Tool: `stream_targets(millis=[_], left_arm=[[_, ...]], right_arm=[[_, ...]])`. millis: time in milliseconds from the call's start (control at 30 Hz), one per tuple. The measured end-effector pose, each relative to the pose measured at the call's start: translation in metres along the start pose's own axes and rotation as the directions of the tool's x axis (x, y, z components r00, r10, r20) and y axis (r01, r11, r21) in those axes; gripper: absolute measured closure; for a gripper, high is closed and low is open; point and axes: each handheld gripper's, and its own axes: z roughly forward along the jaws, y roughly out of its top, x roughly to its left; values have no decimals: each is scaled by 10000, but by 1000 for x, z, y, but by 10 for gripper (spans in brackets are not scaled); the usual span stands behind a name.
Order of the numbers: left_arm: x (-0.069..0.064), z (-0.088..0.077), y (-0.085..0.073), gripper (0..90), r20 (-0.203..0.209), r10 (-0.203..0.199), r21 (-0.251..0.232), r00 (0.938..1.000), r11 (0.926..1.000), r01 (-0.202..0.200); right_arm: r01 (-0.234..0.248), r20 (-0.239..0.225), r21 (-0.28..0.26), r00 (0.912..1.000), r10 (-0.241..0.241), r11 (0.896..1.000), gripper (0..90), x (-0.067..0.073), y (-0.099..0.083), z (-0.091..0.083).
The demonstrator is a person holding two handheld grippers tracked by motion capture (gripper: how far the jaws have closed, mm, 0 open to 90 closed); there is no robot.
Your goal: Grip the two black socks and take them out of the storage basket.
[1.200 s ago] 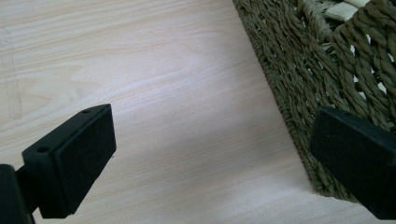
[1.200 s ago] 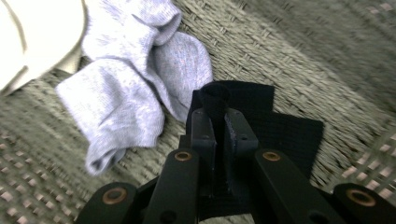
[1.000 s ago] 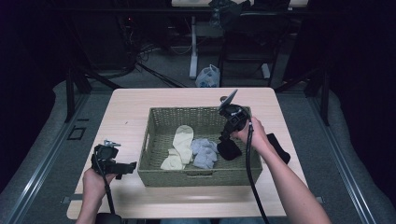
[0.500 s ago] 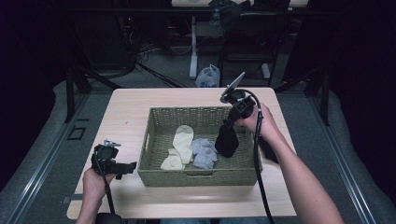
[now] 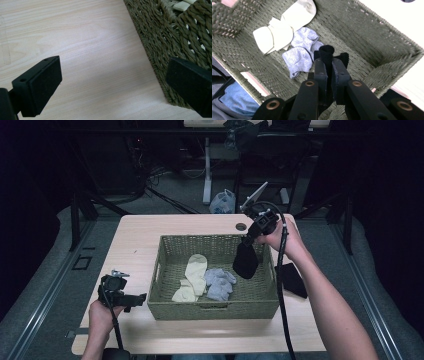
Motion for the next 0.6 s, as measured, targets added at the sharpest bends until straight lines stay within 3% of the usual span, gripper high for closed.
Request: stream_targets(millis=[600], left_arm=[[0,0,0,11,-4,-10,-6,10000,10000,10]], right_arm=[[167,30,-690,9999,-165,9975,846,3,10,-46]])
